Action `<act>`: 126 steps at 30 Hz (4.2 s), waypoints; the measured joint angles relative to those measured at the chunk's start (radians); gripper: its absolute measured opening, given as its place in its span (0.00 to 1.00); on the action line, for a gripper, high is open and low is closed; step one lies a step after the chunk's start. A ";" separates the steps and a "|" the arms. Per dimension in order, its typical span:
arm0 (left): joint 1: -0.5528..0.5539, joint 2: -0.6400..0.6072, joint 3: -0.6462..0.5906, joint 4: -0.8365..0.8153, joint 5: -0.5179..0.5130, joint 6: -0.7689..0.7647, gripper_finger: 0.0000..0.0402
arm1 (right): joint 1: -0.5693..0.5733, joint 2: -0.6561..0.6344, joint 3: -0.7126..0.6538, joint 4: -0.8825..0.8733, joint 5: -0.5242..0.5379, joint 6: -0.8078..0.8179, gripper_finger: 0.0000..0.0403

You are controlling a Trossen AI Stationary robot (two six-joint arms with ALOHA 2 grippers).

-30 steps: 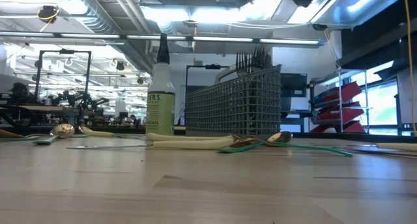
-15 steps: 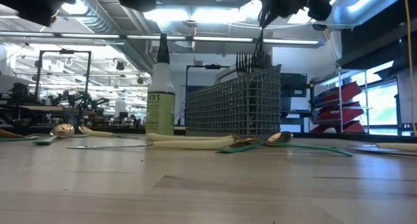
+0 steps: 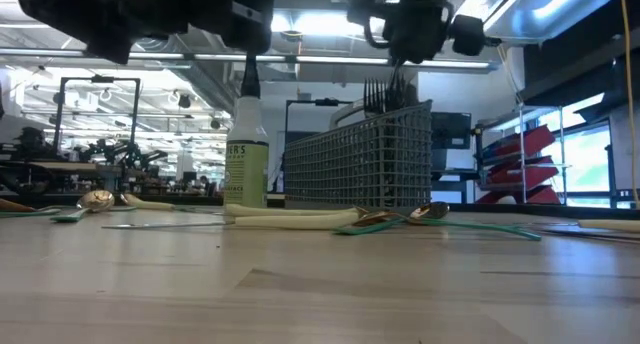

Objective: Sort silverware
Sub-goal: Put the black fork into the gray silverware organizer

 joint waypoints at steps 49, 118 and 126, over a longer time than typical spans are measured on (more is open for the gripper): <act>0.075 0.000 0.000 -0.048 0.042 0.035 0.22 | 0.110 0.037 0.233 -0.038 -0.001 0.087 0.20; -0.078 0.000 0.000 -0.081 0.041 -0.031 0.22 | -0.216 -0.024 0.321 0.000 -0.614 1.927 0.00; -0.103 0.000 0.000 -0.082 0.030 -0.035 0.22 | -0.172 -0.024 0.377 -0.033 -0.589 1.928 0.00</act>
